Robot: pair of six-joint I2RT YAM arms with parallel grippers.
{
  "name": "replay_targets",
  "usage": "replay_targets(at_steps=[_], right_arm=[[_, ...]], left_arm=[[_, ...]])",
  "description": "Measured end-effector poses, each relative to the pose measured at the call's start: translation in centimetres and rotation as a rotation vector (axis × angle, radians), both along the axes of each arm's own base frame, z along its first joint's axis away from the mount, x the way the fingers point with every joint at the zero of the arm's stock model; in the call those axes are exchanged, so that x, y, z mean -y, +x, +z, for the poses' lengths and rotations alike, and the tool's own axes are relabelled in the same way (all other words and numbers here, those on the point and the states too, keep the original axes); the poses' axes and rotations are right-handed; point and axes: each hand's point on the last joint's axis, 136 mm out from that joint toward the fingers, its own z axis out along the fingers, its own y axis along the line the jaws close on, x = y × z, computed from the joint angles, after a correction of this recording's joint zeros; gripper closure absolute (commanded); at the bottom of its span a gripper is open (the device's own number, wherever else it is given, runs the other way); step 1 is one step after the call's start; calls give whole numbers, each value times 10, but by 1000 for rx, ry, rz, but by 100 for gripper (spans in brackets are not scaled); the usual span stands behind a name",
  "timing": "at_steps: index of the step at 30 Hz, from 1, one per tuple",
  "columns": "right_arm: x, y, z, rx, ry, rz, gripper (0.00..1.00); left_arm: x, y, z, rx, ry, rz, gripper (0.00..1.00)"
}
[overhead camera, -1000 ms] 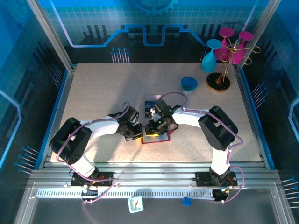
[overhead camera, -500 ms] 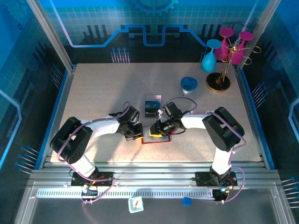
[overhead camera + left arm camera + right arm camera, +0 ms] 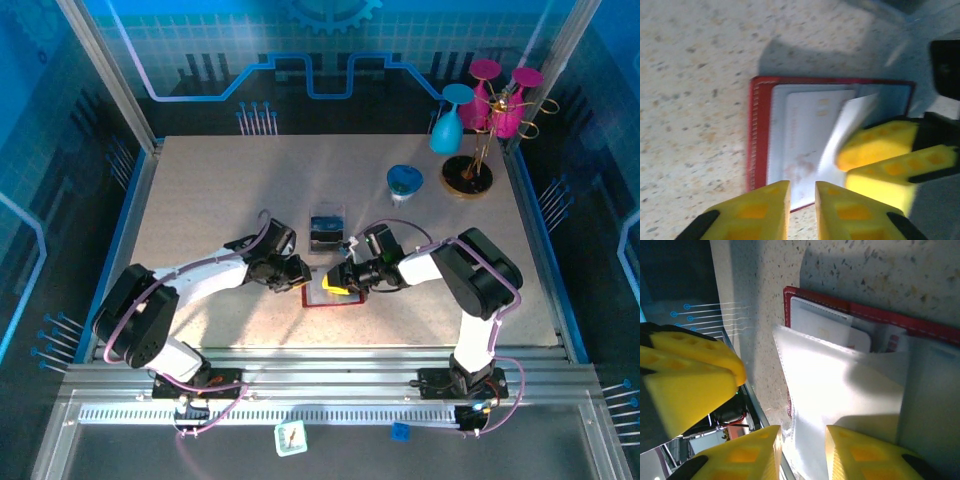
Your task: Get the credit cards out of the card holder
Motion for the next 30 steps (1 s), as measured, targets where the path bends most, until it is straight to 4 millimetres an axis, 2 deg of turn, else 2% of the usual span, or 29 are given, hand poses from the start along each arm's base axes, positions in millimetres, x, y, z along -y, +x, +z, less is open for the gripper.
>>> replay_targets(at_steps=[4, 8, 14, 21, 25, 30], right_arm=[[-1, 1, 1, -4, 13, -3, 71], [-1, 1, 0, -2, 16, -6, 71], [-1, 1, 1, -9, 16, -10, 71], [-1, 2, 2, -18, 16, -17, 71], [2, 4, 11, -11, 12, -38, 71], [6, 6, 40, 36, 12, -58, 70]], left_arm=[[11, 6, 2, 10, -48, 6, 78], [19, 8, -9, -14, -64, 5, 80], [23, 6, -26, -57, -62, 1, 83], [26, 4, -29, -79, -79, -1, 85], [29, 6, -27, -69, -95, -5, 86], [33, 7, -24, -64, -115, -15, 87]])
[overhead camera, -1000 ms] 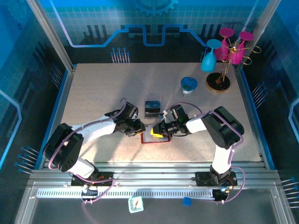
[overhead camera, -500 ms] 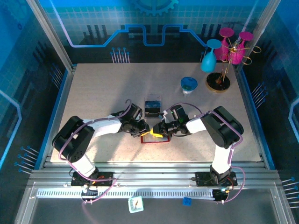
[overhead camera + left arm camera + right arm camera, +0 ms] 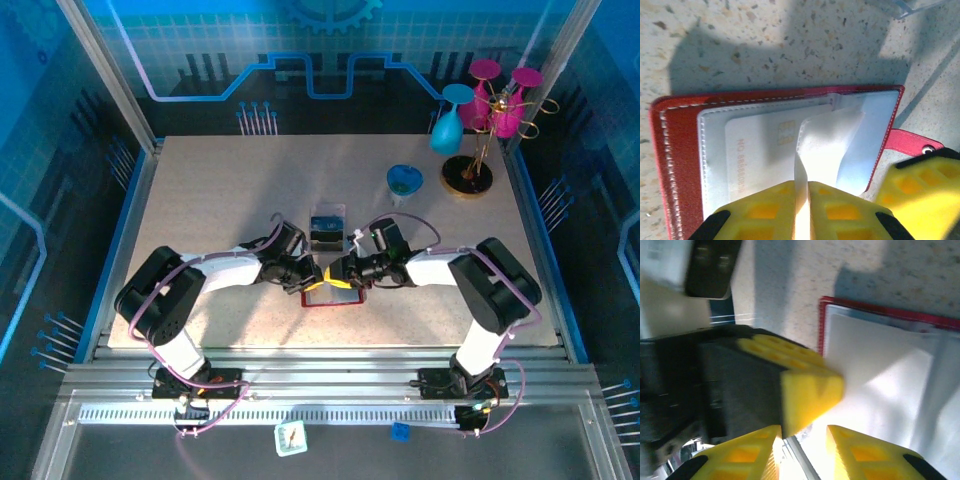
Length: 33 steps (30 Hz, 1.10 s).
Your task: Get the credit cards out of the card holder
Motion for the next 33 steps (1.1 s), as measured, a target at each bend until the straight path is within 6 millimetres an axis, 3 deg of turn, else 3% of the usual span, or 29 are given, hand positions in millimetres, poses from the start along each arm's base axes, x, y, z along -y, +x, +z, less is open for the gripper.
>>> replay_targets(at_steps=[5, 11, 18, 25, 33], right_arm=[[8, 5, 32, 78, -31, -13, 69], [30, 13, 54, 154, -115, -51, 68], [55, 12, 61, 171, -174, -95, 68], [64, 5, 60, 173, -208, -97, 67], [73, -3, 59, 168, -223, -108, 67]], left_arm=[[2, 0, 3, 4, -12, -6, 82], [17, 5, 19, 39, -44, -34, 79], [42, 14, 38, 78, -84, -81, 71], [63, 18, 34, 73, -84, -123, 55], [77, 21, 26, 60, -74, -152, 52]])
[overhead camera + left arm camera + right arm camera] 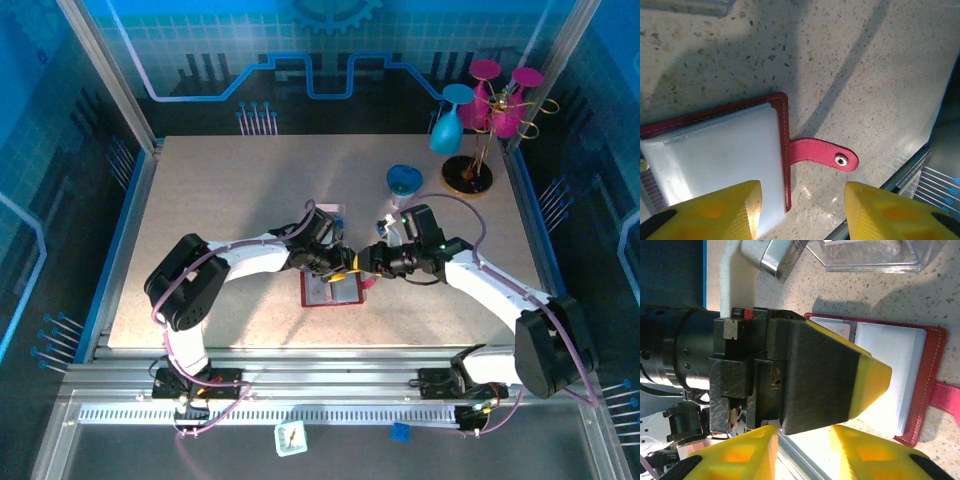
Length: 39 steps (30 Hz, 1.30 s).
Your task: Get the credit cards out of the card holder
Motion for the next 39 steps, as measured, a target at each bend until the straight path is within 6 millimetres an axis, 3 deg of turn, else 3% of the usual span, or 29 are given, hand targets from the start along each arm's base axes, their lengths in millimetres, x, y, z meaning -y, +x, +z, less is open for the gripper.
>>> replay_targets(at_steps=[10, 26, 29, 39], right_arm=[[3, -5, -8, -12, -13, -2, 66], [-3, -3, -22, -39, -18, 8, 66], [-12, -3, -24, -47, -5, 35, 67], [-70, -5, -33, -75, 48, 181, 72]], left_arm=[[6, -11, -27, -57, 31, -30, 51], [3, -16, -16, -35, 53, -46, 51], [-11, -17, -13, -18, 79, -17, 51], [-77, -29, -21, -21, 159, 106, 52]])
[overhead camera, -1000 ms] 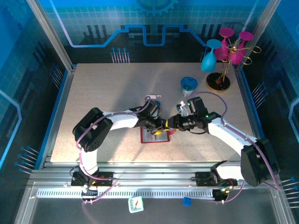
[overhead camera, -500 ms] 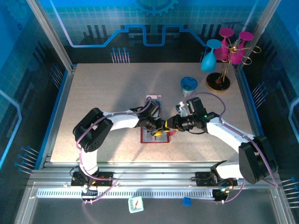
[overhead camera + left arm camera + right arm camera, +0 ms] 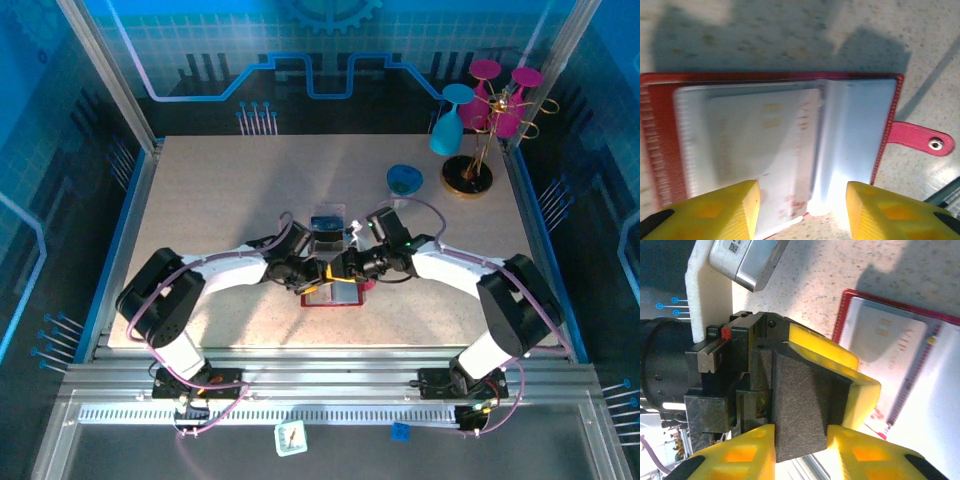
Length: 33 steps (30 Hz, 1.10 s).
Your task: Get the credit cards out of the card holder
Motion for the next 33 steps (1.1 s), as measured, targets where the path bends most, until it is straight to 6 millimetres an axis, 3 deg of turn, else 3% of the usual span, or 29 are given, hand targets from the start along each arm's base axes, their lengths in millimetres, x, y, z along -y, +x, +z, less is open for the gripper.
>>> replay_targets(at_steps=[2, 7, 11, 19, 33], right_arm=[[-7, 2, -4, -1, 1, 13, 73], [-4, 3, -33, -50, -38, -20, 73], [-5, -1, -35, -58, 8, -37, 72], [-1, 3, -42, -80, -44, -73, 80], [7, 5, -77, -136, -166, -91, 80]], left_arm=[[-8, -2, -4, -10, 12, 16, 55], [-16, -5, -9, -31, 20, 28, 56], [-17, -6, -10, -36, 23, 29, 57], [-21, -7, -12, -44, 32, 32, 83], [-24, -11, -17, -67, 51, 33, 96]])
